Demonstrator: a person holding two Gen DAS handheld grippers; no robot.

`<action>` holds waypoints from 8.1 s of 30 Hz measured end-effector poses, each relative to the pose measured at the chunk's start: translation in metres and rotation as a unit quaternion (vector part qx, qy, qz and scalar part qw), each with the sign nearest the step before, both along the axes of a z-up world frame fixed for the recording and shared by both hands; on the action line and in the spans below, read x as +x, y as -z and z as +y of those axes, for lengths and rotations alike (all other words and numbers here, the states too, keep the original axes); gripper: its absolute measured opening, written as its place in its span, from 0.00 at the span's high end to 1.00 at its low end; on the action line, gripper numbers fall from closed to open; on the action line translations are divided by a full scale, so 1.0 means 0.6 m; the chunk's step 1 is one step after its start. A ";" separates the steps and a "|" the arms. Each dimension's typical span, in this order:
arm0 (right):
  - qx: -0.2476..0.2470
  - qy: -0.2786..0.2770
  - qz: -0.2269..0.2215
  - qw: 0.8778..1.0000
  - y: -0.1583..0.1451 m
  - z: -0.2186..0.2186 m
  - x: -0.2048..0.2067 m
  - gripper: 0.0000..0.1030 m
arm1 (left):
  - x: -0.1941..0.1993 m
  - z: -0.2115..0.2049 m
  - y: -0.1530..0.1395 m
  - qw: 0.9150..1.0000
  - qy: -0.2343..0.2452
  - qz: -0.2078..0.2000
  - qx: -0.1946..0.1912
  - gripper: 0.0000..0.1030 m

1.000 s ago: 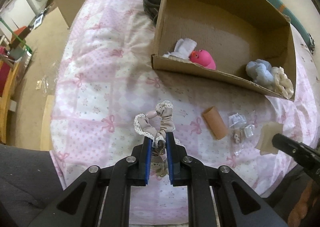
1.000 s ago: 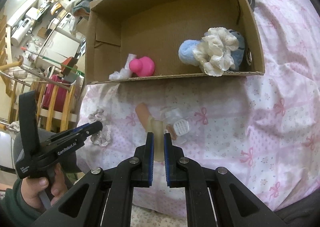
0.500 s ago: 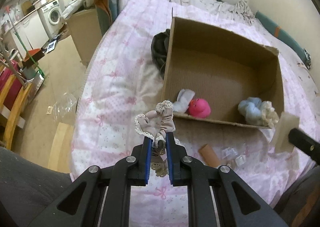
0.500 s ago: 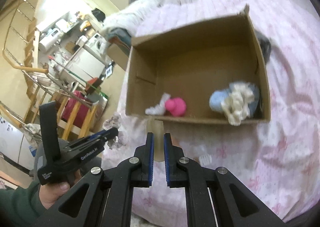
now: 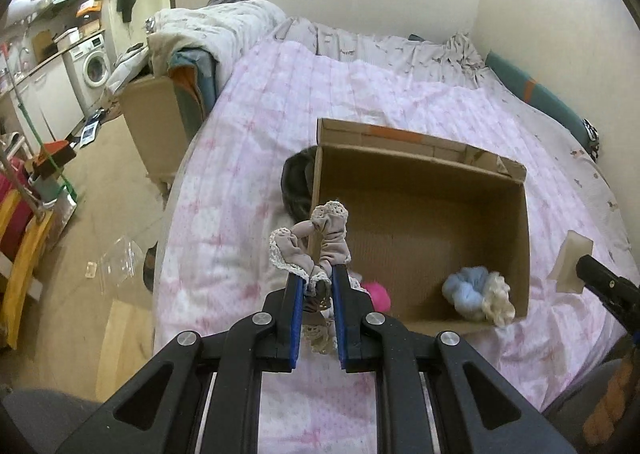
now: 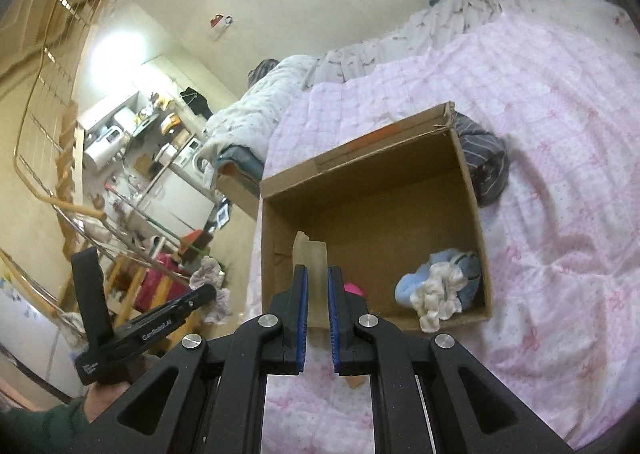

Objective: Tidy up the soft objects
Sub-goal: 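Carry the lace scrunchie and beige piece over the box with both grippers, then open both grippers to drop the lace scrunchie and beige piece into the box, then raise both open grippers out of the box toward the tube and bag, then grasp the clear plastic bag with the right gripper while the left gripper grasps the tan cardboard tube, then carry the cardboard tube and plastic bag over the box with both grippers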

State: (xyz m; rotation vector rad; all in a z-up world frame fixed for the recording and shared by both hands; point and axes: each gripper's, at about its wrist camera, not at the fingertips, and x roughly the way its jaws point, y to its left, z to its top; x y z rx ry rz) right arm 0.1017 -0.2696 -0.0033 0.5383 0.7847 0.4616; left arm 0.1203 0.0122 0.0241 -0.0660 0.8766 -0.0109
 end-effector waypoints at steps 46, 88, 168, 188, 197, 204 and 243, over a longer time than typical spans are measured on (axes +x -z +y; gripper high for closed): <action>-0.094 0.000 0.072 0.993 0.100 0.012 0.112 0.89 | 0.108 -0.057 0.116 0.995 0.078 0.038 -0.041 0.87; -0.098 -0.024 0.076 0.992 0.108 0.046 0.116 0.56 | 0.097 -0.065 0.122 0.997 0.061 0.037 0.023 0.40; -0.297 -0.112 0.237 0.918 0.282 0.162 0.054 0.30 | -0.049 0.001 0.156 0.991 -0.026 0.132 -0.005 0.40; -0.252 -0.126 0.213 0.936 0.234 0.154 0.024 0.85 | -0.033 -0.020 0.203 0.985 -0.018 0.168 -0.017 0.40; -0.205 -0.052 0.206 0.955 0.176 0.090 0.011 0.85 | -0.003 -0.108 0.289 0.963 0.022 0.266 -0.045 0.40; -0.203 -0.043 0.211 0.955 0.190 0.073 0.011 0.85 | 0.019 -0.138 0.322 0.960 0.020 0.278 -0.001 0.49; -0.181 -0.088 0.190 0.961 0.188 0.118 0.009 0.85 | -0.058 -0.054 0.250 0.972 0.027 0.229 -0.040 0.96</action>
